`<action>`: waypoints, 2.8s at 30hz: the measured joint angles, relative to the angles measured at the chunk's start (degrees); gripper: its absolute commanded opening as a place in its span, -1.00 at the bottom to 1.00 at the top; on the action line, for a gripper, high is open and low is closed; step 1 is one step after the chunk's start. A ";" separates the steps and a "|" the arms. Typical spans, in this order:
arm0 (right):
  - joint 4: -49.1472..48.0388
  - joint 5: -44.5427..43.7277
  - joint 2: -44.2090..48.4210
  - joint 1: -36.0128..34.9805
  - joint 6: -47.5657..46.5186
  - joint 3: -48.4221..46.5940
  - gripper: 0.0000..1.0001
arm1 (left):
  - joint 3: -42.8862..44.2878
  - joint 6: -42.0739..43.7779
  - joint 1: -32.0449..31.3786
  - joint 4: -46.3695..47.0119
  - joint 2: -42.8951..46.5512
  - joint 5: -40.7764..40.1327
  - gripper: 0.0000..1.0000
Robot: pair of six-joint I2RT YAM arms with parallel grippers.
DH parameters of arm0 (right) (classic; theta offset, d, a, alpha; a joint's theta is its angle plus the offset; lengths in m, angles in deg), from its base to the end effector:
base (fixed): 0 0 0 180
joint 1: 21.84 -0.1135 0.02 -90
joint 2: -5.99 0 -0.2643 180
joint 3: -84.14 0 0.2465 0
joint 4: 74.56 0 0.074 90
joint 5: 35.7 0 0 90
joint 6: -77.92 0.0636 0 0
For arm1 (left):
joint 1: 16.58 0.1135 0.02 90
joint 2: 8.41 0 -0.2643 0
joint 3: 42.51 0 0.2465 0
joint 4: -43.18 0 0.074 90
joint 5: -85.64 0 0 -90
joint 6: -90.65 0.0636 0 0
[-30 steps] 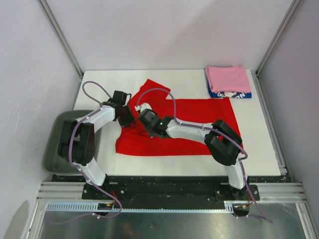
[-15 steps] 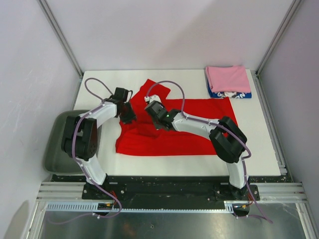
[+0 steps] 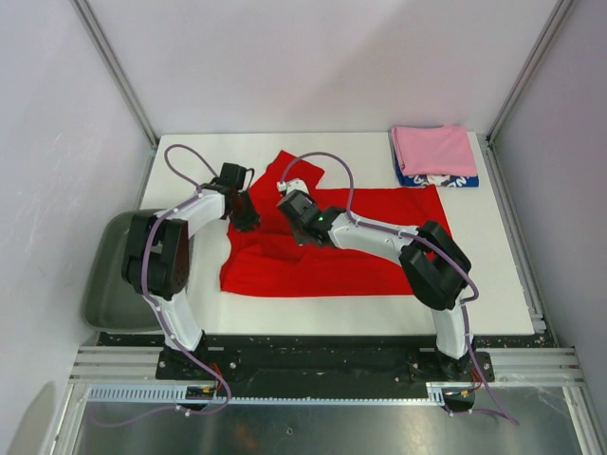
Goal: Fold and stack the t-shirts
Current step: Fold the flattened tshirt in 1/3 of the way
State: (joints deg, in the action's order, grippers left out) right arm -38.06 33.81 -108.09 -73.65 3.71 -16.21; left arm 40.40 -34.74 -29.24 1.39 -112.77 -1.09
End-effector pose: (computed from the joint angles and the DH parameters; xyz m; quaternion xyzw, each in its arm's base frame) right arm 0.2974 0.3421 0.1936 -0.2286 0.8987 0.0472 0.3712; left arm 0.3669 -0.0861 0.1566 -0.1852 0.9547 -0.1195 0.2000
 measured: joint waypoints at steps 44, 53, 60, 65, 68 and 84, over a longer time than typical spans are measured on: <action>0.31 -2.62 2.23 4.46 0.98 -2.32 -1.00 | 7.56 2.78 -0.90 -0.50 4.37 2.23 -1.00; 1.68 -2.64 2.16 5.11 4.22 -0.74 -0.43 | 9.73 2.97 -3.02 -0.68 -0.44 2.54 -0.54; 3.21 -3.06 3.45 8.50 5.57 1.51 0.13 | 9.81 3.37 -1.75 -0.66 -0.37 -0.02 0.32; 4.61 -2.38 10.99 12.61 6.97 9.20 0.11 | 3.91 1.86 -0.17 -0.46 5.70 -1.46 0.26; 4.68 -0.35 18.56 15.67 8.96 16.13 0.10 | -1.81 -0.13 -2.23 -0.15 11.91 -1.92 0.22; 0.13 14.86 47.65 44.44 17.79 48.83 0.10 | -28.00 -15.91 -7.61 2.40 26.08 -9.88 0.24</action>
State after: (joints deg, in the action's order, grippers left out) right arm -37.92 48.67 -60.44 -29.21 21.51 32.62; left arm 12.40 -50.65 -36.85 3.80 -86.69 -10.97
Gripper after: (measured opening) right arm 0.551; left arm 0.619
